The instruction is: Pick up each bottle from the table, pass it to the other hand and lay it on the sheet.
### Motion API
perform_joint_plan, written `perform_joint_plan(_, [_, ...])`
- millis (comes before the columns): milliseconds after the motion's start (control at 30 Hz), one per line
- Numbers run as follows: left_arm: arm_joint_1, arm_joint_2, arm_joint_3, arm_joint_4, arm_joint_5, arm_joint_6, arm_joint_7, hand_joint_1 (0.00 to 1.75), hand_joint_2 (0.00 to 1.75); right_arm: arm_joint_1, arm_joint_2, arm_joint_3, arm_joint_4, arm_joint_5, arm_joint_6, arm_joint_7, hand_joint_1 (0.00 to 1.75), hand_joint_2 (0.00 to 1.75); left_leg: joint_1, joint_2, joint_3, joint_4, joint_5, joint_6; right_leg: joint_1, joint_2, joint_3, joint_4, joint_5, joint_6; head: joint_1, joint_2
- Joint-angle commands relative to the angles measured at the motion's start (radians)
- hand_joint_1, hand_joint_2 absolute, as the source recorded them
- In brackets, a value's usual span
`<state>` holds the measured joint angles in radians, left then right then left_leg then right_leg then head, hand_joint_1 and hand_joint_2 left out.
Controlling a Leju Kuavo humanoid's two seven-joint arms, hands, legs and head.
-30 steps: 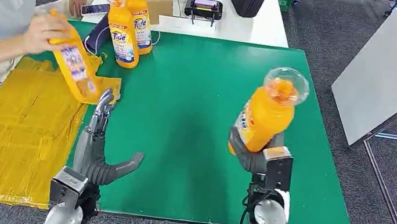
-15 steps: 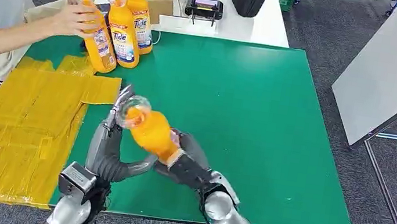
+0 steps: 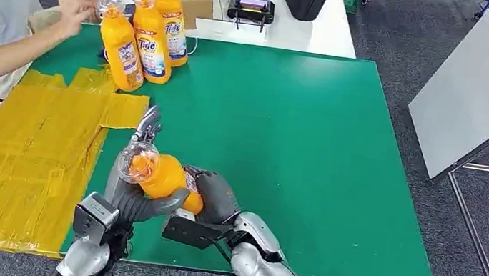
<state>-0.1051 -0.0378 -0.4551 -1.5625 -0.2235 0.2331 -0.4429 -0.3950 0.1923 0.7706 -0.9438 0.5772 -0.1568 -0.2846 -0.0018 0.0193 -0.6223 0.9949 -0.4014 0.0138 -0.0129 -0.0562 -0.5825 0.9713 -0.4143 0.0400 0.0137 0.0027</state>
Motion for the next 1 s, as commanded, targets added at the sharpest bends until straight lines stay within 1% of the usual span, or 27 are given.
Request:
perform_joint_plan(33, [-0.067,0.007,-0.043,0.082,-0.014,-0.01,0.012,0.0,1.75,-0.025,-0.005,0.137,0.083,0.028,0.008,-0.007,1.75,1.75,0.001,-0.002,0.004,-0.001,-0.001,-0.001,0.0,0.003,0.005,-0.001,-0.001,-0.002,0.0,0.0])
perform_joint_plan(100, [-0.067,0.007,-0.043,0.082,-0.014,-0.01,0.012,0.0,1.75,-0.025,-0.005,0.137,0.083,0.028,0.008,-0.007,1.75,1.75,0.0,-0.002,0.002,-0.001,0.0,-0.001,0.0,0.001,0.002,-0.001,-0.001,-0.001,0.0,0.0])
perform_joint_plan(133, [-0.067,0.007,-0.043,0.082,-0.014,-0.01,0.012,0.0,1.75,-0.025,-0.005,0.137,0.083,0.028,0.008,-0.007,1.75,1.75,0.001,-0.002,0.004,0.0,-0.001,-0.001,0.001,0.003,0.005,-0.001,-0.002,-0.002,0.0,0.0])
perform_joint_plan(300, [-0.067,0.007,-0.043,0.082,-0.014,-0.01,0.012,0.0,1.75,-0.025,-0.005,0.137,0.083,0.028,0.008,-0.007,1.75,1.75,0.001,-0.002,0.002,-0.001,0.0,-0.001,0.0,0.001,0.002,-0.001,-0.001,-0.001,0.0,0.0])
perform_joint_plan(333, [-0.067,0.007,-0.043,0.082,-0.014,-0.01,0.012,0.0,1.75,-0.025,-0.005,0.137,0.083,0.028,0.008,-0.007,1.75,1.75,0.001,-0.002,0.004,-0.001,-0.001,-0.001,0.001,0.002,0.004,-0.001,-0.001,-0.001,0.0,0.0])
perform_joint_plan(400, [-0.067,0.007,-0.043,0.082,-0.014,-0.01,0.012,0.0,1.75,-0.025,-0.005,0.137,0.083,0.028,0.008,-0.007,1.75,1.75,0.001,-0.001,0.002,-0.001,0.0,-0.001,0.0,0.001,0.002,-0.001,-0.001,-0.001,0.0,0.0])
perform_joint_plan(433, [-0.067,0.007,-0.043,0.082,-0.014,-0.01,0.012,0.0,1.75,-0.025,-0.005,0.137,0.083,0.028,0.008,-0.007,1.75,1.75,0.001,-0.002,0.004,0.0,-0.001,-0.001,0.001,0.003,0.005,-0.001,-0.002,-0.001,0.0,0.0])
perform_joint_plan(500, [-0.067,0.007,-0.043,0.082,-0.014,-0.01,0.012,0.0,1.75,-0.025,-0.005,0.137,0.083,0.028,0.008,-0.007,1.75,1.75,0.001,-0.002,0.002,-0.001,0.0,-0.001,0.0,0.001,0.002,-0.001,-0.001,-0.001,0.0,0.0])
perform_joint_plan(533, [-0.067,0.007,-0.043,0.082,-0.014,-0.01,0.012,0.0,1.75,-0.025,-0.005,0.137,0.083,0.028,0.008,-0.007,1.75,1.75,0.001,-0.003,0.005,-0.001,-0.001,-0.001,0.001,0.002,0.005,-0.001,-0.002,-0.002,0.0,0.0])
perform_joint_plan(567, [-0.067,0.007,-0.043,0.082,-0.014,-0.01,0.012,0.0,1.75,-0.025,-0.005,0.137,0.083,0.028,0.008,-0.007,1.75,1.75,0.001,-0.002,0.002,-0.001,0.0,-0.001,0.001,0.001,0.002,-0.001,-0.001,-0.001,0.0,0.0])
perform_joint_plan(633, [-0.067,0.007,-0.043,0.082,-0.014,-0.01,0.012,0.0,1.75,-0.025,-0.005,0.137,0.083,0.028,0.008,-0.007,1.75,1.75,0.001,-0.002,0.004,0.0,-0.001,-0.001,0.001,0.002,0.004,-0.001,-0.002,-0.001,0.0,0.0])
perform_joint_plan(800, [-0.067,0.007,-0.043,0.082,-0.014,-0.01,0.012,0.0,1.75,-0.025,-0.005,0.137,0.083,0.028,0.008,-0.007,1.75,1.75,0.001,-0.002,0.002,-0.001,0.0,-0.001,0.0,0.001,0.002,-0.001,-0.001,-0.001,0.0,0.0])
perform_joint_plan(833, [-0.067,0.007,-0.043,0.082,-0.014,-0.01,0.012,0.0,1.75,-0.025,-0.005,0.137,0.083,0.028,0.008,-0.007,1.75,1.75,0.001,-0.002,0.004,0.0,-0.001,-0.001,0.0,0.002,0.004,-0.001,-0.002,-0.001,0.0,0.0])
perform_joint_plan(900, [-0.067,0.007,-0.043,0.082,-0.014,-0.01,0.012,0.0,1.75,-0.025,-0.005,0.137,0.083,0.028,0.008,-0.007,1.75,1.75,0.001,-0.002,0.002,-0.001,0.0,-0.001,0.0,0.001,0.002,-0.001,-0.001,-0.001,0.0,0.0])
perform_joint_plan(933, [-0.067,0.007,-0.043,0.082,-0.014,-0.01,0.012,0.0,1.75,-0.025,-0.005,0.137,0.083,0.028,0.008,-0.007,1.75,1.75,0.001,-0.002,0.004,-0.001,-0.001,-0.001,0.0,0.002,0.004,-0.001,-0.002,-0.001,0.0,0.0])
perform_joint_plan(1000, [-0.067,0.007,-0.043,0.082,-0.014,-0.01,0.012,0.0,1.75,-0.025,-0.005,0.137,0.083,0.028,0.008,-0.007,1.75,1.75,0.001,-0.002,0.002,-0.001,0.0,-0.001,0.0,0.001,0.002,-0.001,-0.001,-0.001,0.0,0.0])
